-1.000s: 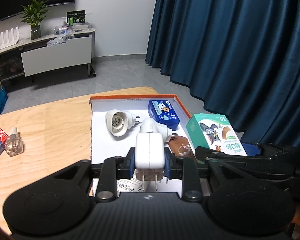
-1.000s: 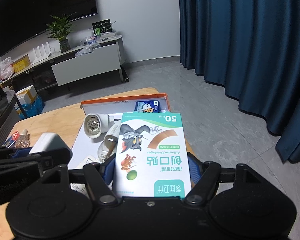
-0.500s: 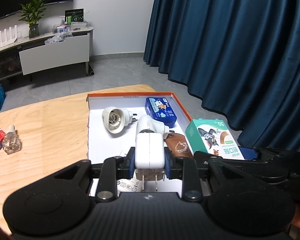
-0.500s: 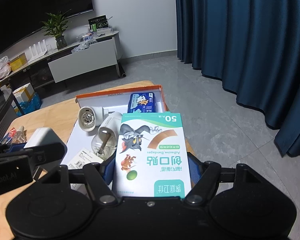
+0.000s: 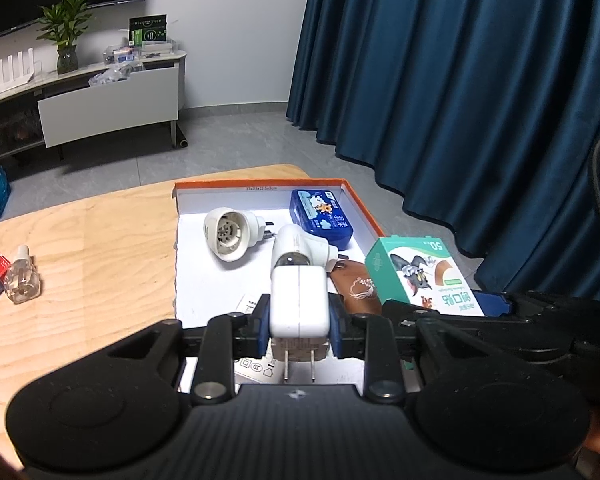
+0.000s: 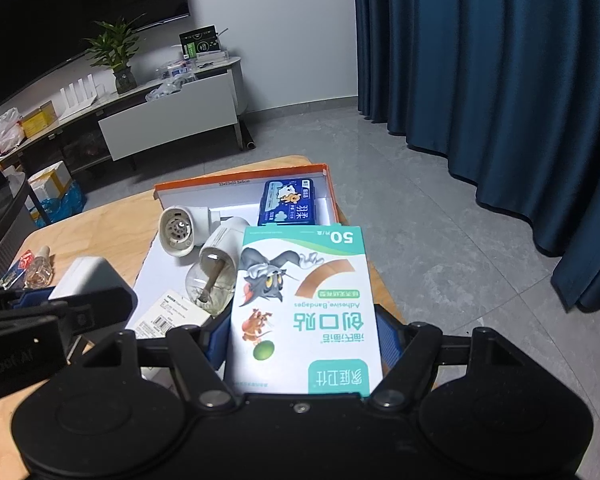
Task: Organize rigid objects
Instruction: 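Lower the charger and bandage box into the lid and open both tools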
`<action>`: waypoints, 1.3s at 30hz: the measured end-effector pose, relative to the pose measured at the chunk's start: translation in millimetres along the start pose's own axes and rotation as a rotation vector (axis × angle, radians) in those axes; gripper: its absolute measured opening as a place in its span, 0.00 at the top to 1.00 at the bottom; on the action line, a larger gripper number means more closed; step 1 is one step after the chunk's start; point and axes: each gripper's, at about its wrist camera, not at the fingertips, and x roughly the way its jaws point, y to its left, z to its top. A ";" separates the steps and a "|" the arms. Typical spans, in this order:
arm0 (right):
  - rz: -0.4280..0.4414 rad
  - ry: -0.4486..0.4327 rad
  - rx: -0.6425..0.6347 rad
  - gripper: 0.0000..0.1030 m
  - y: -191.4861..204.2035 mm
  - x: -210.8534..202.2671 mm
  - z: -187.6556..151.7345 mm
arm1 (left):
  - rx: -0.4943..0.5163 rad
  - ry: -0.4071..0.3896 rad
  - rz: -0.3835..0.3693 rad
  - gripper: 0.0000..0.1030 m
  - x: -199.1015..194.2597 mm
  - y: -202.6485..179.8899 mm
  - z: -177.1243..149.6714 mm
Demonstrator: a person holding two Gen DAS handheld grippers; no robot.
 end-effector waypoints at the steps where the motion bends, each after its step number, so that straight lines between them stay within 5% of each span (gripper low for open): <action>1: -0.001 0.001 -0.001 0.18 0.2 0.0 -0.1 | 0.000 0.000 0.000 0.72 0.0 0.0 0.0; 39: 0.000 -0.015 -0.020 0.17 4.0 -4.5 4.1 | 0.003 0.022 -0.006 0.72 0.2 -3.7 -7.2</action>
